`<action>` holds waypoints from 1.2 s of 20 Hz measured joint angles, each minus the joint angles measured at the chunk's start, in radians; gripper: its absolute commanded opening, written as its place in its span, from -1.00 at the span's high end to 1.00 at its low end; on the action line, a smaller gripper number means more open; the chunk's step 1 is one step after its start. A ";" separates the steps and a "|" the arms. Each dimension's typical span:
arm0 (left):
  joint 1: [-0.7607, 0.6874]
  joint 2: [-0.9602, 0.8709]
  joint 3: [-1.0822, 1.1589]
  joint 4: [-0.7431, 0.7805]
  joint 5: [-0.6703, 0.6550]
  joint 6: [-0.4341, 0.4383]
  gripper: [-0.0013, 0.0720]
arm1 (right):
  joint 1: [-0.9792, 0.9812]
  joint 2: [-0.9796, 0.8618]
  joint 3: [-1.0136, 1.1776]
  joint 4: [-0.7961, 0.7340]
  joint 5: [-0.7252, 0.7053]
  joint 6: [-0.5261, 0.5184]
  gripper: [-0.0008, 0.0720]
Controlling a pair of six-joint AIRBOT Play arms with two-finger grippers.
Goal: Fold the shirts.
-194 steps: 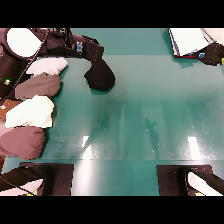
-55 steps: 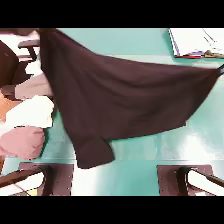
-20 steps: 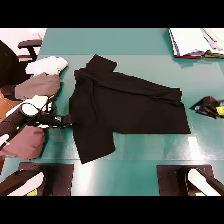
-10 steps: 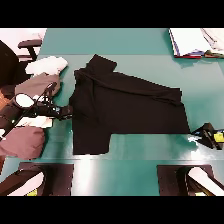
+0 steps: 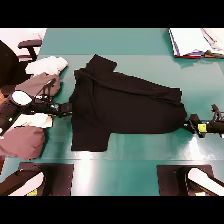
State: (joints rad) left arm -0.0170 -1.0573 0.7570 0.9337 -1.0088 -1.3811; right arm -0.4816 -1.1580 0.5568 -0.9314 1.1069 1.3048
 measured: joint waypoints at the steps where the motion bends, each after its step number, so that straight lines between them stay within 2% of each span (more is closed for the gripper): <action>1: 0.000 0.018 0.021 0.002 -0.010 0.000 0.91 | 0.019 0.023 0.019 -0.014 -0.020 -0.004 0.94; 4: 0.000 0.107 0.145 0.007 -0.039 -0.007 0.91 | 0.065 0.126 0.158 0.004 0.034 -0.012 0.94; 7: 0.000 0.196 0.351 0.011 -0.083 -0.021 0.91 | 0.106 0.225 0.387 0.015 0.094 -0.014 0.94; 12: 0.000 0.274 0.846 0.018 -0.143 -0.041 0.91 | 0.139 0.333 0.858 0.010 0.179 -0.005 0.94; 16: 0.000 0.290 1.177 0.054 -0.145 -0.071 0.91 | 0.145 0.349 1.194 -0.082 0.262 0.045 0.94; 20: 0.000 0.278 1.308 0.121 -0.129 -0.114 0.91 | 0.147 0.295 1.460 -0.188 0.400 0.091 0.94; 24: -0.001 0.164 1.323 0.166 -0.245 -0.146 0.91 | 0.147 0.217 1.496 -0.240 0.486 0.126 0.95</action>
State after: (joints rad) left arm -0.0177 -0.8928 2.0796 1.0996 -1.2541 -1.5269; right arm -0.3344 -0.9413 2.0529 -1.1709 1.5932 1.4307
